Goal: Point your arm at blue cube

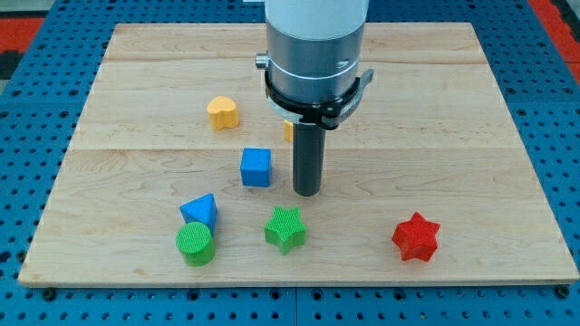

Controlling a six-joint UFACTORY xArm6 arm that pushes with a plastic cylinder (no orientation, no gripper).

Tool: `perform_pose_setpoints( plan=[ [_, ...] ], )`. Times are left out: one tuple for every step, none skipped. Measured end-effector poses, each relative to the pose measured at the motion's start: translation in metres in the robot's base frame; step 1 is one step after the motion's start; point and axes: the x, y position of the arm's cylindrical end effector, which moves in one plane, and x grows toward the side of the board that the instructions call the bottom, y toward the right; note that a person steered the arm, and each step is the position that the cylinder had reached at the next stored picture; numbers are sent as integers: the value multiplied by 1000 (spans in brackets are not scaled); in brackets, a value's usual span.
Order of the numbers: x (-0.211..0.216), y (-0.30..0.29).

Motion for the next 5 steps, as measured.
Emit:
perform_pose_setpoints(
  plan=[
    [6,17],
    [6,32],
    [6,36],
    [6,42],
    [6,42]
  ],
)
